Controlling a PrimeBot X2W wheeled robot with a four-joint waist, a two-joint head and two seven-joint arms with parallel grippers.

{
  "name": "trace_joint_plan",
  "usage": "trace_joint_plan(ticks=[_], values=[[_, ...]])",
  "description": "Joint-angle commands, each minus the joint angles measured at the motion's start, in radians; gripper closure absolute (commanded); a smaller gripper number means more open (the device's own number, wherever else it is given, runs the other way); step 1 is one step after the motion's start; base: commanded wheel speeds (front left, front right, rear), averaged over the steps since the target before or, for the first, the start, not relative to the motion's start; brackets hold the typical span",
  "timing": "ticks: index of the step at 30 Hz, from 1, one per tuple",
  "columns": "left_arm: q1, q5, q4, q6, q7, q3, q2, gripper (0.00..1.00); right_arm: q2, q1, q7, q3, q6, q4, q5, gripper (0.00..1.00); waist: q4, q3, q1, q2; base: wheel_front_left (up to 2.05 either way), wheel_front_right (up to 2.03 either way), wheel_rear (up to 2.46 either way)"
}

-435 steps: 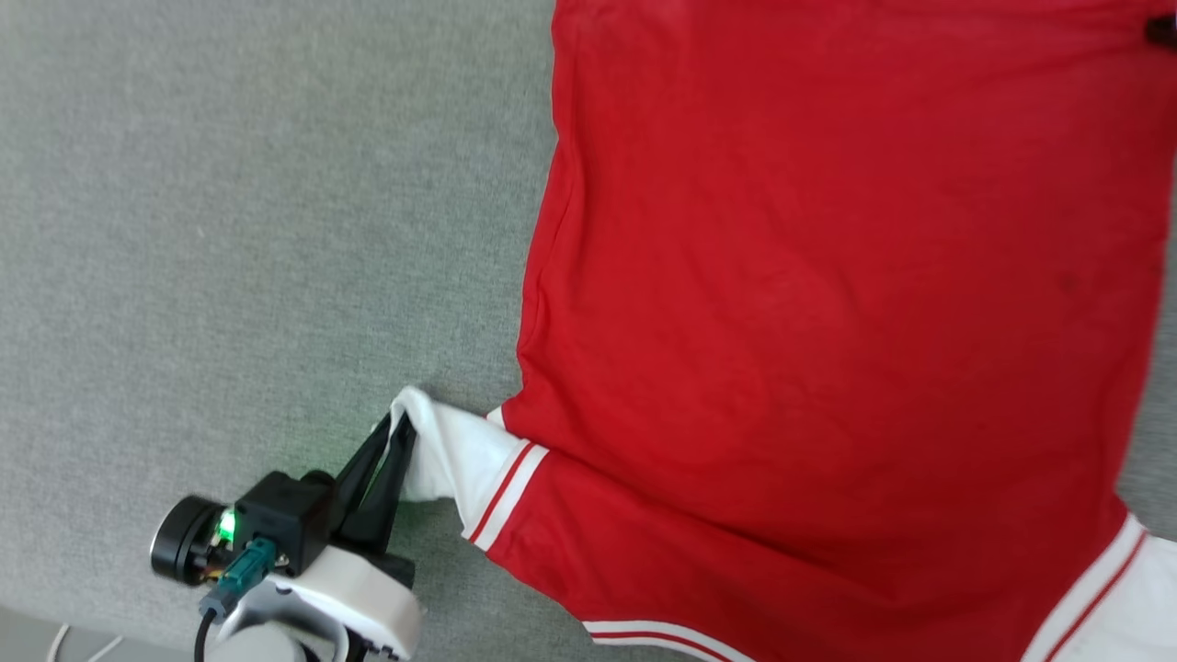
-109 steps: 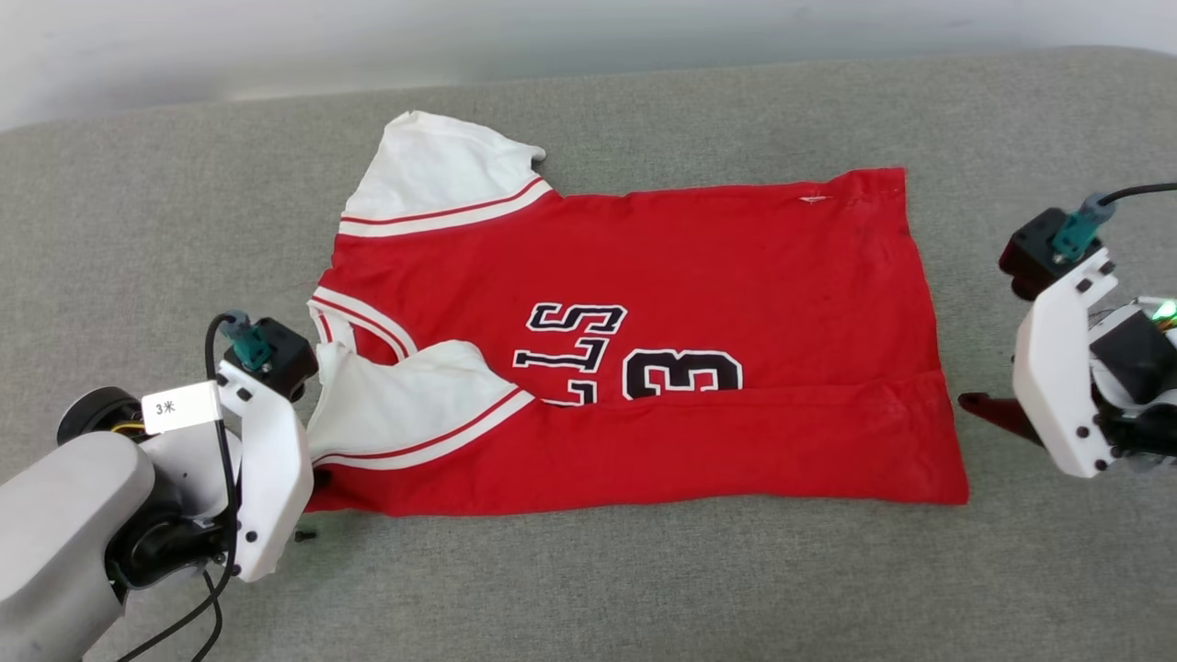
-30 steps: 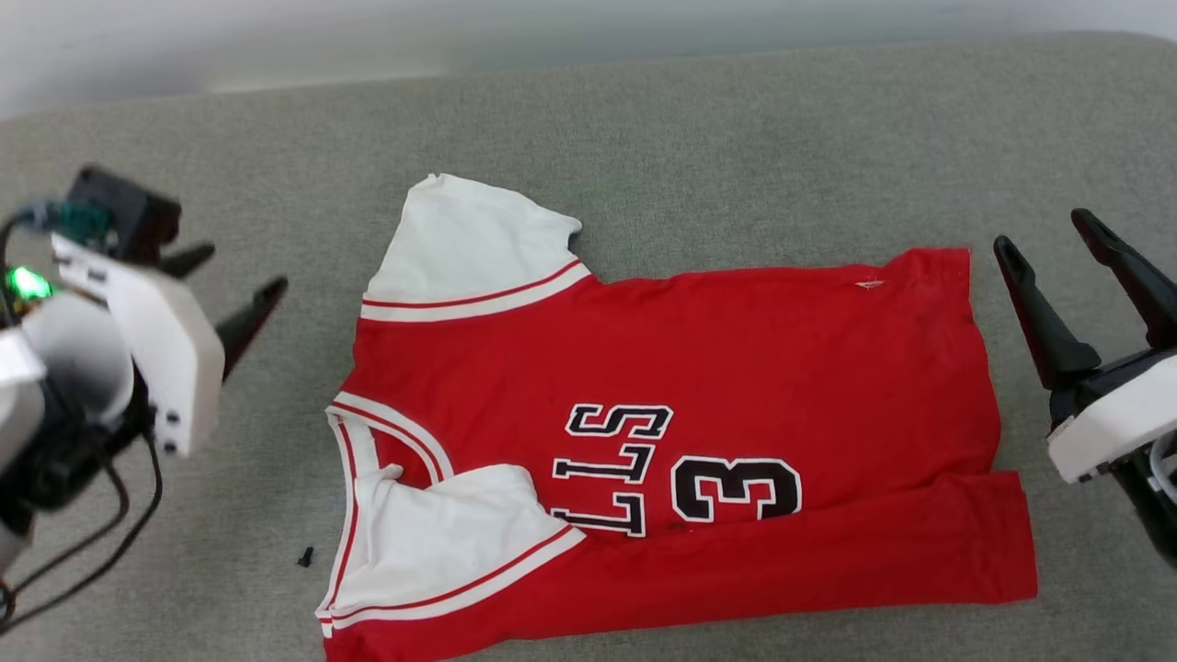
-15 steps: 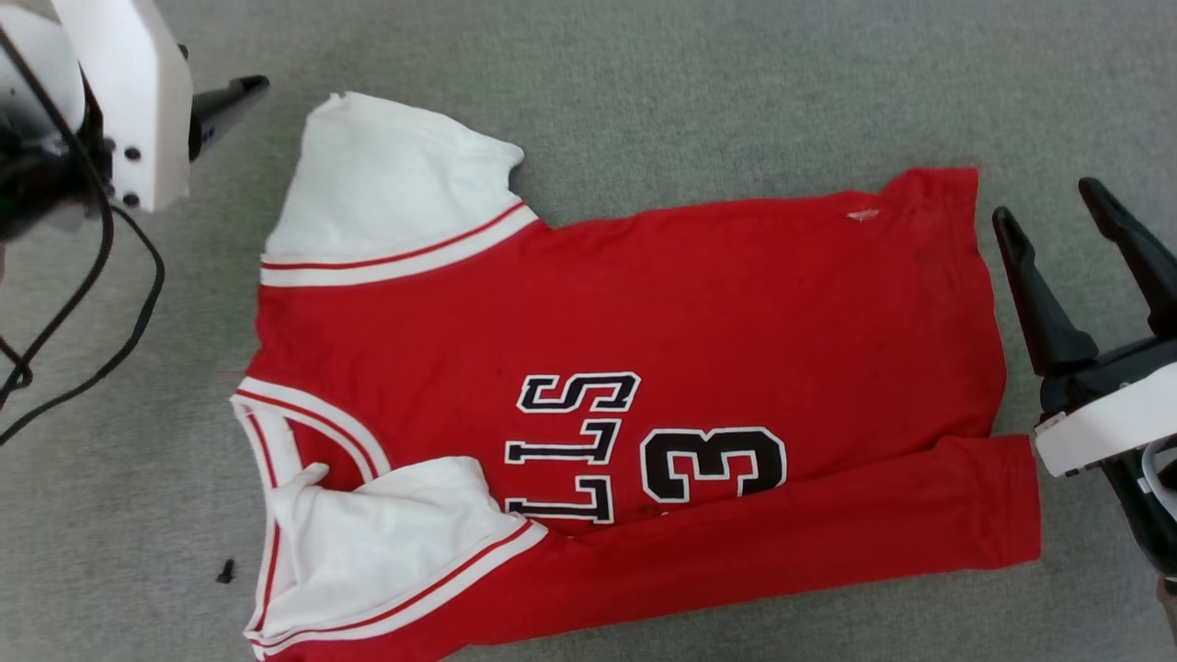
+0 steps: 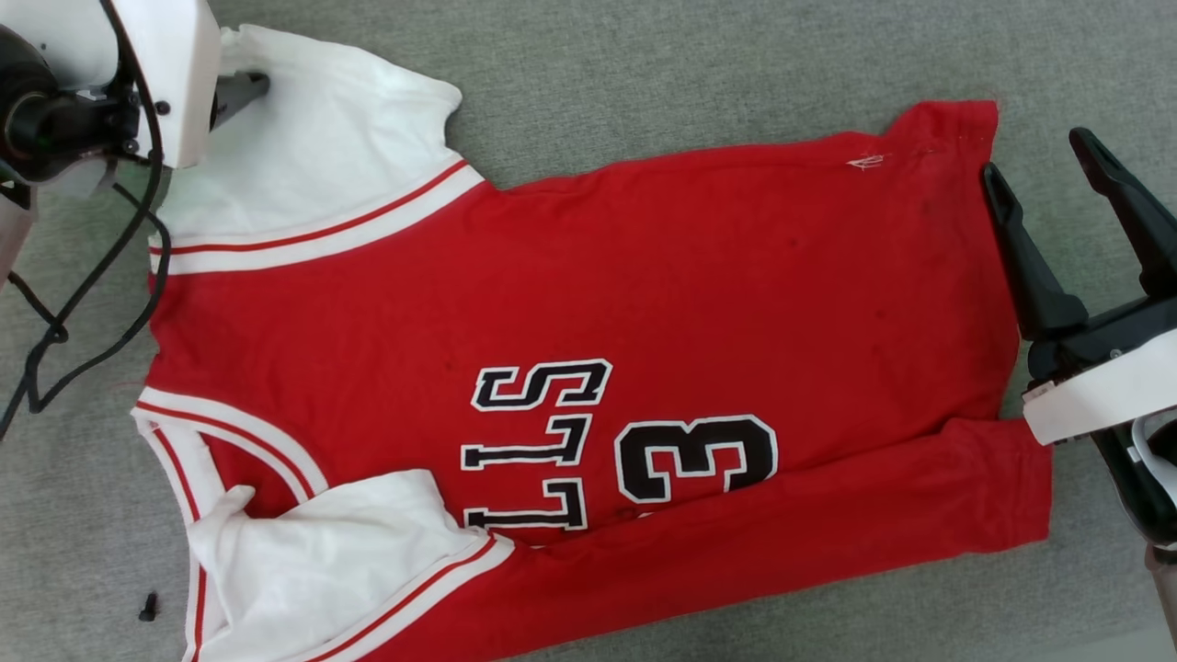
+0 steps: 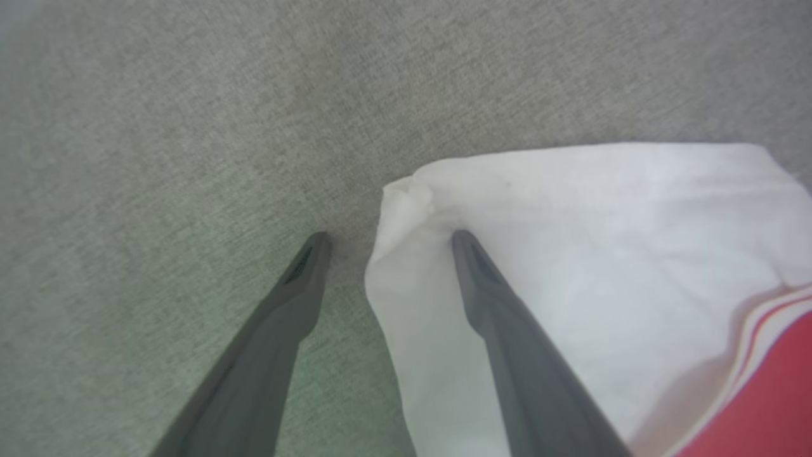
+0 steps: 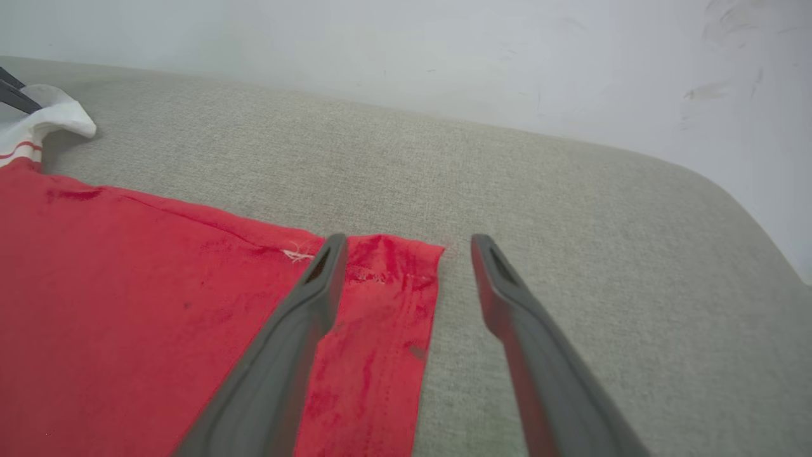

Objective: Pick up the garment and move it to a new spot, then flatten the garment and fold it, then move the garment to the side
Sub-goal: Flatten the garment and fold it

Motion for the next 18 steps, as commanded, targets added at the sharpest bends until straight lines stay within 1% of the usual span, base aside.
trace_joint_plan(ticks=[1,2,3,4,5,9,12,15,18], values=[[0.02,0.002,0.011,-0.006,0.001,-0.012,-0.007,0.0,0.002,-0.01,-0.007,0.0,-0.001,0.004,-0.002,0.0,-0.003,0.002,-0.0002,0.0,0.0,0.0,0.0],[0.031,-0.004,0.022,-0.007,0.006,-0.015,-0.01,0.0,-0.001,-0.014,-0.008,0.0,-0.001,0.007,-0.002,0.0,-0.004,0.002,-0.0002,0.0,0.0,0.0,0.0],[0.039,-0.008,0.03,-0.009,0.007,-0.018,-0.011,0.36,-0.003,-0.018,-0.01,0.002,-0.001,0.011,-0.001,0.0,-0.006,0.001,-0.0002,0.0,0.0,0.0,0.0],[0.045,-0.007,0.036,-0.011,0.005,-0.022,-0.012,0.98,-0.004,-0.023,-0.012,0.001,-0.001,0.014,0.0,0.0,-0.007,0.0,-0.0002,0.0,0.0,0.0,0.0],[0.05,-0.006,0.04,-0.018,0.005,-0.028,-0.011,1.0,-0.006,-0.027,-0.013,0.0,-0.001,0.018,0.002,0.0,-0.008,-0.002,-0.0002,0.0,0.0,0.0,0.0],[0.044,0.004,0.039,-0.032,-0.017,-0.036,-0.005,1.0,-0.023,-0.05,-0.008,-0.007,-0.001,0.025,0.005,0.0,-0.003,-0.028,-0.0002,0.0,0.0,0.0,0.0],[0.031,0.012,0.019,-0.042,-0.043,-0.037,0.005,1.0,-0.056,-0.086,0.024,-0.004,-0.001,0.022,0.008,0.0,0.008,-0.061,-0.0002,0.0,0.0,0.0,0.0],[0.032,0.013,-0.011,-0.051,-0.071,-0.045,0.007,1.0,-0.126,-0.141,0.114,0.036,-0.001,0.019,0.034,0.0,0.025,-0.097,-0.0002,0.0,0.0,0.0,0.0],[0.043,0.017,-0.054,-0.054,-0.093,-0.062,0.018,1.0,-0.21,-0.205,0.254,0.108,-0.001,0.019,0.09,0.0,0.044,-0.123,-0.0002,0.0,0.0,0.0,0.0]])
